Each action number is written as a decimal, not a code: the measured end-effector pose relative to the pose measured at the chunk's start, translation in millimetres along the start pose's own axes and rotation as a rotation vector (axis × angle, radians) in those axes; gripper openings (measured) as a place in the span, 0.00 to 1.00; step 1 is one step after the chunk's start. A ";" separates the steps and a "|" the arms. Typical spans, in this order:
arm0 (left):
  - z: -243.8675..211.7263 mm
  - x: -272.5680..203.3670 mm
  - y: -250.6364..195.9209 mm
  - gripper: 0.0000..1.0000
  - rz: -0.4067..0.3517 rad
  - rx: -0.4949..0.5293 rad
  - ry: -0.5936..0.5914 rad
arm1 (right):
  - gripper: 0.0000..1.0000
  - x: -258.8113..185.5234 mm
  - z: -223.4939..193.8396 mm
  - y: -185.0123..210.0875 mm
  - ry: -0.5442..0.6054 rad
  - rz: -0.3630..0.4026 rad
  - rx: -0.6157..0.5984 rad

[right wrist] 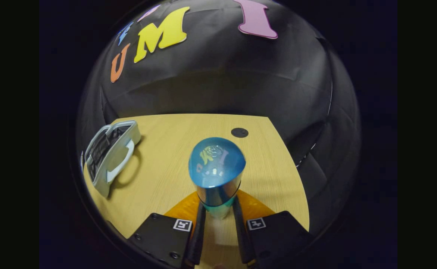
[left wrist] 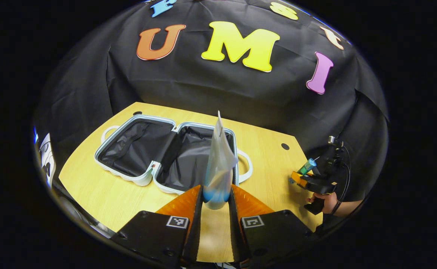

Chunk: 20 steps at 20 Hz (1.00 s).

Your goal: First open the suitcase, pack the skin care products into it, and then close the suitcase.

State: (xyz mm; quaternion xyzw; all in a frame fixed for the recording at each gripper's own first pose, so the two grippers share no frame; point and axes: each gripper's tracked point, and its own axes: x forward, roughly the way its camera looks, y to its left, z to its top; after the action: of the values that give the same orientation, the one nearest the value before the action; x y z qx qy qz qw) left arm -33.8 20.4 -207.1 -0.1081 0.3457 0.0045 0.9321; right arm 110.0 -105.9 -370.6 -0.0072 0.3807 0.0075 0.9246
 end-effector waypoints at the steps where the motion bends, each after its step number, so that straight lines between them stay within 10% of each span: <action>1: 4.7 3.9 5.5 0.37 -0.007 -0.008 0.004 | 0.35 -4.1 3.7 0.7 0.001 0.011 0.007; 13: 28.4 113.9 48.7 0.37 -0.173 0.009 0.312 | 0.35 -182.0 26.0 31.8 0.013 0.244 0.152; 20: -27.0 184.2 72.0 0.37 -0.188 -0.016 0.691 | 0.31 -249.1 21.6 12.1 -0.031 0.150 0.169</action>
State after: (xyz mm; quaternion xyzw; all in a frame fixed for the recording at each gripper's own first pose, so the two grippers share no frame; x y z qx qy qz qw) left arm 82.9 73.0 -360.2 -0.1419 0.6290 -0.1155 0.7556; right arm -51.8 -95.5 -179.9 0.0995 0.3652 0.0445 0.9245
